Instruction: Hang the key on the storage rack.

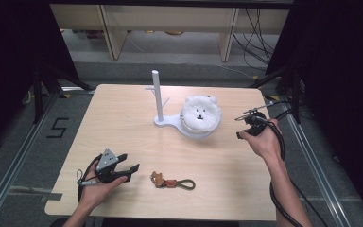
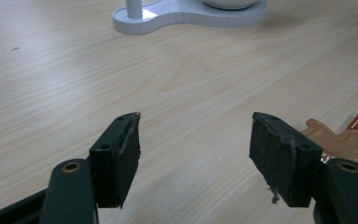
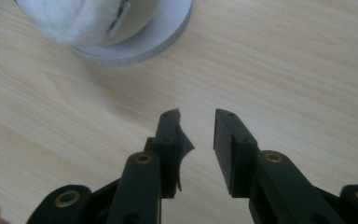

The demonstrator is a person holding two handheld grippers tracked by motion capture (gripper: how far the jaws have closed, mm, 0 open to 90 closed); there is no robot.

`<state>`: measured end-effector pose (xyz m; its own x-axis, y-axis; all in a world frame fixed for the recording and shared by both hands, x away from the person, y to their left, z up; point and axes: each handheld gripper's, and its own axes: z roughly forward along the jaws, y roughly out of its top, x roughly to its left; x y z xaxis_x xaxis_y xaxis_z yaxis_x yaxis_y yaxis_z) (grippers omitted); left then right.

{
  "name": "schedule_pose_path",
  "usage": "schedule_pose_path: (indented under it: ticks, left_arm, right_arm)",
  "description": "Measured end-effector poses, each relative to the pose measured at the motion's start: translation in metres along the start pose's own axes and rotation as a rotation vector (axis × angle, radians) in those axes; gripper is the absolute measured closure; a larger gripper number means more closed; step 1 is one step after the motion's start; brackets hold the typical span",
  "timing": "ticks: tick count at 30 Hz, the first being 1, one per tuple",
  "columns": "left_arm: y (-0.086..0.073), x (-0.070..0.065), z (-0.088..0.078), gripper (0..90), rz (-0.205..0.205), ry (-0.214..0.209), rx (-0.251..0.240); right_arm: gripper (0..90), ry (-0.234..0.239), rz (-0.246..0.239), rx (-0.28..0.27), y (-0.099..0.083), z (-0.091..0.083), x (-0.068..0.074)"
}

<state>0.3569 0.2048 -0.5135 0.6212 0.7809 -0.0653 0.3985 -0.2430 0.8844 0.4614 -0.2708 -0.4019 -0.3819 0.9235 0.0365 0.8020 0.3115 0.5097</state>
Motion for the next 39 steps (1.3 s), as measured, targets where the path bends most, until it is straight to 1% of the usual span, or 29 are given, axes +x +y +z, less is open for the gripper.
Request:
schedule_pose_path:
  ticks: [4,5,6,7,8,10,11,13,14,15,17,19,20,22,23,24,25,26,27,28,29,31,32,33,35,36,37,38,39]
  left_arm:
    - [0.003,-0.003,-0.001,31.6,0.002,-0.016,0.010]
    - [0.004,-0.003,-0.001,31.5,0.008,-0.029,0.003]
    - [0.006,-0.005,-0.002,31.4,0.015,-0.034,0.006]
    - [0.008,-0.007,-0.003,31.2,0.022,-0.034,0.013]
    - [0.010,-0.008,-0.002,30.9,0.024,-0.048,0.011]
    - [0.015,-0.012,-0.002,30.5,0.038,-0.067,0.013]
    - [0.018,-0.012,-0.002,30.3,0.056,-0.087,0.018]
    - [0.024,-0.015,-0.002,30.0,0.077,-0.114,0.029]
    - [0.027,-0.015,-0.002,29.9,0.088,-0.135,0.034]
    - [0.030,-0.016,-0.002,29.8,0.099,-0.150,0.046]
    - [0.035,-0.019,-0.001,29.5,0.128,-0.167,0.059]
    - [0.039,-0.021,-0.001,29.4,0.160,-0.178,0.079]
    - [0.040,-0.023,0.000,29.4,0.170,-0.188,0.082]
    - [0.044,-0.025,0.001,29.9,0.198,-0.203,0.104]
    - [0.046,-0.026,0.001,29.9,0.218,-0.222,0.121]
    - [0.047,-0.028,0.002,30.4,0.230,-0.229,0.128]
    - [0.048,-0.030,0.004,31.0,0.248,-0.235,0.128]
    - [0.050,-0.029,0.004,31.3,0.284,-0.244,0.158]
    - [0.051,-0.031,0.005,31.7,0.297,-0.257,0.168]
    - [0.052,-0.032,0.007,31.7,0.304,-0.258,0.177]
    - [0.052,-0.034,0.008,31.8,0.297,-0.261,0.182]
    - [0.053,-0.035,0.011,31.8,0.326,-0.282,0.208]
    - [0.053,-0.036,0.013,31.8,0.320,-0.290,0.219]
    - [0.054,-0.036,0.014,31.8,0.347,-0.290,0.221]
    - [0.054,-0.039,0.018,31.9,0.321,-0.311,0.229]
    - [0.055,-0.039,0.020,31.9,0.349,-0.310,0.242]
    - [0.055,-0.039,0.020,31.9,0.349,-0.310,0.242]
    - [0.056,-0.040,0.021,31.9,0.356,-0.317,0.259]
    - [0.056,-0.041,0.023,31.9,0.360,-0.326,0.256]
  right_arm:
    - [70.8,-0.003,0.000,0.008,-0.006,0.003,-0.004]
    - [70.7,-0.002,0.013,0.011,-0.007,0.004,-0.005]
    - [70.5,-0.007,0.008,0.013,-0.009,0.004,-0.006]
    - [70.2,0.004,0.028,0.029,-0.010,0.004,-0.006]
    - [70.2,0.001,0.017,0.012,-0.011,0.006,-0.007]
    - [70.0,0.002,0.024,0.026,-0.014,0.007,-0.008]
    - [69.8,0.001,0.025,0.027,-0.016,0.007,-0.008]
    - [69.5,-0.004,0.070,0.051,-0.020,0.009,-0.005]
    - [69.4,0.001,0.024,0.028,-0.022,0.011,-0.008]
    - [69.4,0.000,0.060,0.051,-0.024,0.010,-0.005]
    - [69.2,0.005,0.065,0.050,-0.026,0.011,-0.004]
    - [69.2,0.005,0.054,0.051,-0.027,0.011,-0.004]
    - [69.1,0.012,0.071,0.050,-0.027,0.010,-0.002]
    - [69.1,0.012,0.061,0.054,-0.028,0.010,-0.002]
    - [69.1,0.012,0.061,0.054,-0.028,0.010,-0.002]
    - [69.1,0.016,0.070,0.053,-0.028,0.010,-0.001]
    - [69.0,0.011,0.079,0.050,-0.029,0.011,0.001]
    - [69.0,0.005,0.086,0.055,-0.028,0.011,0.002]
    - [69.0,0.003,0.072,0.063,-0.029,0.011,0.001]
    - [68.9,0.013,0.044,0.066,-0.030,0.011,-0.001]
    - [68.8,0.009,0.052,0.065,-0.030,0.012,0.000]
    - [68.7,0.017,0.056,0.067,-0.030,0.012,0.000]
    - [68.7,0.015,0.045,0.065,-0.031,0.012,-0.001]
    - [68.7,0.014,0.047,0.067,-0.031,0.012,-0.001]
    - [68.7,0.015,0.046,0.067,-0.031,0.012,-0.001]
    - [68.5,0.011,0.062,0.064,-0.030,0.012,0.000]
    - [68.5,0.011,0.062,0.064,-0.030,0.012,0.000]
    - [68.5,0.016,0.065,0.064,-0.030,0.012,0.000]
    - [68.5,0.016,0.065,0.064,-0.030,0.012,0.000]
